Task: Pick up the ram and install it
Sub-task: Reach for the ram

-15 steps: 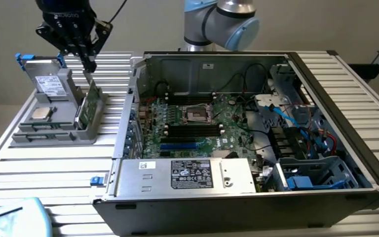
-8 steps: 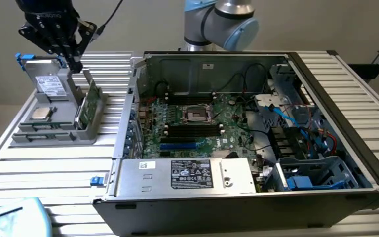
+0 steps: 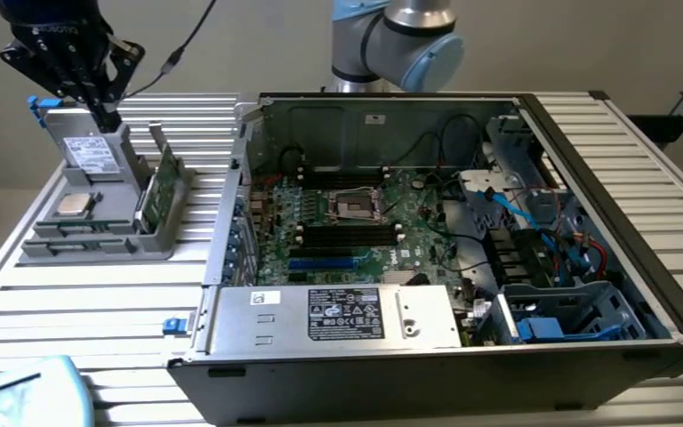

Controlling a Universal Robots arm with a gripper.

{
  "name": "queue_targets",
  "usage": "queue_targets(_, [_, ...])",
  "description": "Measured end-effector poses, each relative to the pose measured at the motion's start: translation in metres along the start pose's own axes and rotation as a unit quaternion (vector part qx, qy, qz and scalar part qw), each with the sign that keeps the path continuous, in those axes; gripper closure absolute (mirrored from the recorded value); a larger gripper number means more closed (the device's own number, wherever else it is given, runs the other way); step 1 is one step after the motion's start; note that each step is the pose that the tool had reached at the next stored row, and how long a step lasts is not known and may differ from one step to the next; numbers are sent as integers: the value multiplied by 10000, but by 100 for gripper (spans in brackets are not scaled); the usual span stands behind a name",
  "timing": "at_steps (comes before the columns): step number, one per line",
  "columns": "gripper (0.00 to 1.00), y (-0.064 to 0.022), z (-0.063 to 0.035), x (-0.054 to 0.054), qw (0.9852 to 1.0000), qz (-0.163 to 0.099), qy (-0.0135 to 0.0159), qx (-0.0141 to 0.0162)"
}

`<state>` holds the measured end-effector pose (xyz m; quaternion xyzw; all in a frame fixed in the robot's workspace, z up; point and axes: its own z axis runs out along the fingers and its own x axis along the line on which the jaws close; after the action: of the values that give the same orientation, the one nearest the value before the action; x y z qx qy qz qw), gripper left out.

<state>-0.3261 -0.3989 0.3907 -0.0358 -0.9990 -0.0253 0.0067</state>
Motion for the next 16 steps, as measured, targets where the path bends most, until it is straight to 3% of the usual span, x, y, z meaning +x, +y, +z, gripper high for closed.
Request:
queue_targets(3, [89,-7,1,95,10000,4,70,-2])
queue_targets(9, [89,-24,4,289,9998,9,180,-11])
queue_targets(12, [89,-45,8,389,9998,10,206,-24])
queue_targets(16, [89,-92,13,512,9998,10,214,-31])
